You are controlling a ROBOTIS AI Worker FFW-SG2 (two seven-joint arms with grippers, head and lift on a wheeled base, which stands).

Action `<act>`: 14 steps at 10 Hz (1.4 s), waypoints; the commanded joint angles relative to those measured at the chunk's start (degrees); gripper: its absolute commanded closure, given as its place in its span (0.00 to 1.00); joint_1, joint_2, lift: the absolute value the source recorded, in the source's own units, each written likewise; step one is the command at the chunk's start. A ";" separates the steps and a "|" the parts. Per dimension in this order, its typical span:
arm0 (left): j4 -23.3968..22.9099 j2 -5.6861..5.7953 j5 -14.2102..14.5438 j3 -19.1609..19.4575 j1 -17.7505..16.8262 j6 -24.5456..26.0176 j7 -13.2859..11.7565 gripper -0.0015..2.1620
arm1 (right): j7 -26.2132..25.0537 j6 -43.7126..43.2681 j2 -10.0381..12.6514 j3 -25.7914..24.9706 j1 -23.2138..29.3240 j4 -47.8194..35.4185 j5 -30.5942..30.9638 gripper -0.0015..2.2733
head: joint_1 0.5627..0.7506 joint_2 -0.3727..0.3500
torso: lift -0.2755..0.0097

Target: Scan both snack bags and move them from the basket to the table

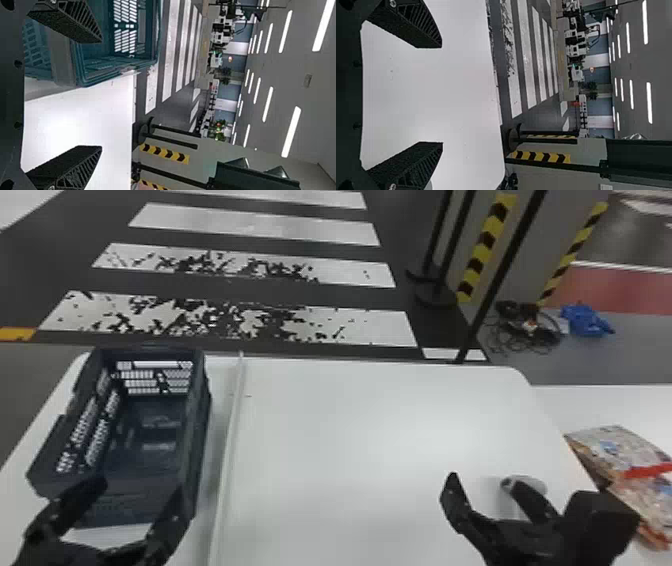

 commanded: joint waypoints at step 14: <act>1.11 1.49 -5.91 -7.40 17.29 -19.83 3.43 0.01 | -4.64 -31.89 -4.47 7.34 25.67 0.06 2.16 0.03 | 0.70 0.25 | 0.62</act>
